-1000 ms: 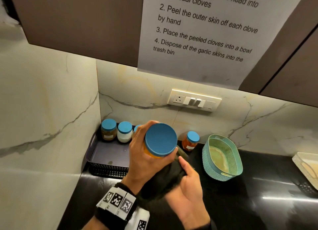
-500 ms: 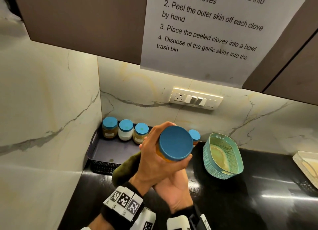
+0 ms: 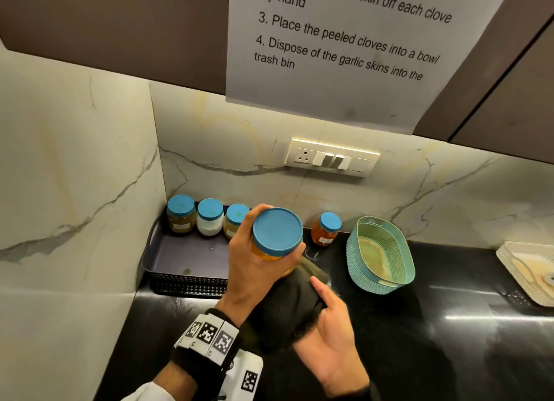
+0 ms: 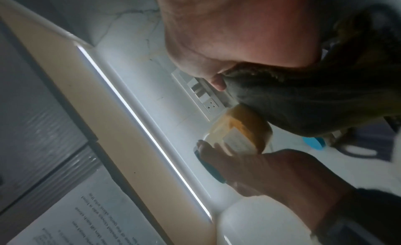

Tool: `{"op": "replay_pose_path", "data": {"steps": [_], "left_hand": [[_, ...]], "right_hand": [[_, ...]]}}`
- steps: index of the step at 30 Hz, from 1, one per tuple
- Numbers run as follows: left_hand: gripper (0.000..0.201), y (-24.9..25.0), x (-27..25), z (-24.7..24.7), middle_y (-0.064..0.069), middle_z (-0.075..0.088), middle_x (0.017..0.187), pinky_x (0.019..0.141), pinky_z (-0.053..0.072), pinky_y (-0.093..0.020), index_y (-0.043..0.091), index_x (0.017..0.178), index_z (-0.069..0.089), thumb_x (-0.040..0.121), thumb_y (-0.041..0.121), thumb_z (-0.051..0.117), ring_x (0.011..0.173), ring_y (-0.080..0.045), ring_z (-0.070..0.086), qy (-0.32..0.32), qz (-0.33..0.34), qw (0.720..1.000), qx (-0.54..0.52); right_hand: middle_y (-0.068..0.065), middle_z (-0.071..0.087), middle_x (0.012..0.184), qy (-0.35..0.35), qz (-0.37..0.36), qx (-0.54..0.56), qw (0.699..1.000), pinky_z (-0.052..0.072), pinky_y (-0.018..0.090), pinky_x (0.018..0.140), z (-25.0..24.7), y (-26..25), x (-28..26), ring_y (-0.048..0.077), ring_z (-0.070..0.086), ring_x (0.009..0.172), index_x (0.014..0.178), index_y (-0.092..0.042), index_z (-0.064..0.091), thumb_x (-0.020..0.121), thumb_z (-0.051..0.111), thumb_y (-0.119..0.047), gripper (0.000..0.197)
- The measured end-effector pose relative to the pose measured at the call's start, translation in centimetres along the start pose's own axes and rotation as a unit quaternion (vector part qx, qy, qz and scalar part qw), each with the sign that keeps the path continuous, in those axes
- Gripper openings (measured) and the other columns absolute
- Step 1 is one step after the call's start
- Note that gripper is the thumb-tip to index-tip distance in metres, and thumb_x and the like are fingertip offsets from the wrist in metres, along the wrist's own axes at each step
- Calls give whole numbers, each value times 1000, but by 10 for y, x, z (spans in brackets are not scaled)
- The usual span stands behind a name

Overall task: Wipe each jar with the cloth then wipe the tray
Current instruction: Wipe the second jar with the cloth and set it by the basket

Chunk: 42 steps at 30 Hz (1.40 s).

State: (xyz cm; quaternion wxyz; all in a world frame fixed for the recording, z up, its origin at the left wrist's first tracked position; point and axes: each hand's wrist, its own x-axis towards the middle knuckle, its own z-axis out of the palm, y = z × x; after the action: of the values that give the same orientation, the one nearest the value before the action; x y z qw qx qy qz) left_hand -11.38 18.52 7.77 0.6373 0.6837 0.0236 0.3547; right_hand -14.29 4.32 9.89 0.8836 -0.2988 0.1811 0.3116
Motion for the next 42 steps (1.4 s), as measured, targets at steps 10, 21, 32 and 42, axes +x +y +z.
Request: {"op": "replay_pose_path", "data": {"steps": [10, 21, 32, 42], "left_hand": [[75, -46, -10, 29, 11, 59, 120, 96, 61, -36, 31, 125, 54, 65, 45, 97, 112, -2, 60, -84, -141, 981, 105], [94, -76, 7, 83, 5, 53, 118, 97, 51, -38, 19, 140, 55, 63, 54, 96, 119, -20, 50, -156, -174, 927, 294], [85, -126, 22, 177, -6, 60, 128, 97, 44, -35, 14, 140, 54, 69, 37, 94, 121, -25, 49, -234, -179, 891, 346], [78, -187, 48, 256, -13, 58, 127, 98, 45, -39, 7, 133, 55, 68, 33, 91, 117, -33, 53, -209, -181, 885, 376]], "right_hand": [[21, 71, 125, 120, -80, -12, 990, 51, 47, 100, -43, -53, 11, 40, 70, 112, 129, -4, 66, 103, 50, -29, 40], [25, 65, 133, 178, -72, 24, 981, 36, 53, 119, -112, -93, 23, 40, 57, 132, 135, 2, 62, 100, 51, -29, 47], [26, 68, 127, 216, -73, -39, 973, 45, 52, 112, -144, -159, 53, 40, 65, 118, 125, 4, 67, 91, 61, -9, 37], [23, 69, 128, 248, -70, -58, 964, 46, 52, 112, -182, -209, 90, 39, 64, 122, 127, 2, 67, 86, 63, -6, 41]]}}
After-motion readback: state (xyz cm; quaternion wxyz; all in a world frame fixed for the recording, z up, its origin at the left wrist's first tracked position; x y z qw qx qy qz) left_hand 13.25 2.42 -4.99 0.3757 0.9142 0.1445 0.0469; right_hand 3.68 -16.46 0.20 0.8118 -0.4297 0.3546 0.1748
